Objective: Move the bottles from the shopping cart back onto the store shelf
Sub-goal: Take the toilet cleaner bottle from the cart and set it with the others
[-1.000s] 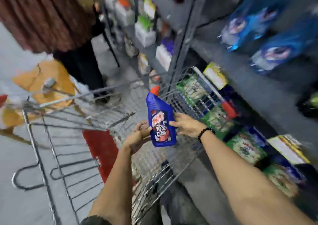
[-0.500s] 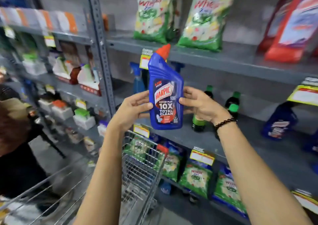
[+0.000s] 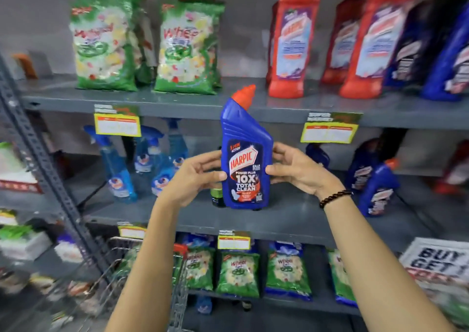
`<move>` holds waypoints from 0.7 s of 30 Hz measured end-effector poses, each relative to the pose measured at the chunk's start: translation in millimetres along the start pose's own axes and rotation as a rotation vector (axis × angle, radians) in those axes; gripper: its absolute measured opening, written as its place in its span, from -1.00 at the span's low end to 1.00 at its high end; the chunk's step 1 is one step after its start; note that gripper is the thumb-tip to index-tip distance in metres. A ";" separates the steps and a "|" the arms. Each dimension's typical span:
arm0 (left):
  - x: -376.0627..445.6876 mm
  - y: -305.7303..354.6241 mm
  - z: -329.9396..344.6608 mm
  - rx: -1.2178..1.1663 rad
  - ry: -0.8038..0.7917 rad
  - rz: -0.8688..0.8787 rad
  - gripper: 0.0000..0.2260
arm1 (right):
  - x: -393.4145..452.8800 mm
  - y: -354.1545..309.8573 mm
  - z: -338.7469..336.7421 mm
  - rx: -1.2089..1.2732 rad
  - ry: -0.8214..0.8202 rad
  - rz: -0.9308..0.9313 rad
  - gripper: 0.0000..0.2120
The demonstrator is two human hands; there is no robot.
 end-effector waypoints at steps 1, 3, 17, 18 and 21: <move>10.4 -13.2 8.2 -0.004 -0.026 -0.030 -0.56 | -10.5 11.4 -10.4 0.001 0.031 0.019 -0.60; 32.8 -42.6 25.9 -0.009 -0.076 -0.089 -0.55 | -33.0 35.9 -32.5 0.004 0.105 0.073 -0.59; 183.6 -197.0 142.1 0.123 -0.039 -0.188 -0.54 | -89.9 160.6 -176.0 0.055 0.507 0.320 -0.55; 194.0 -204.7 146.5 0.129 -0.029 -0.197 -0.54 | -88.8 165.9 -187.2 0.060 0.521 0.324 -0.56; 216.1 -220.2 154.6 0.135 -0.006 -0.230 -0.53 | -84.5 177.0 -212.2 0.073 0.537 0.322 -0.58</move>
Point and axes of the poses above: each hand's wrist, its own x-axis towards the middle knuckle, its own z-axis out of the palm, y = z × x, the point moved 1 cm from there along x, towards the middle knuckle, and after that the axes turned 10 degrees about -y, right-handed, at the moved point
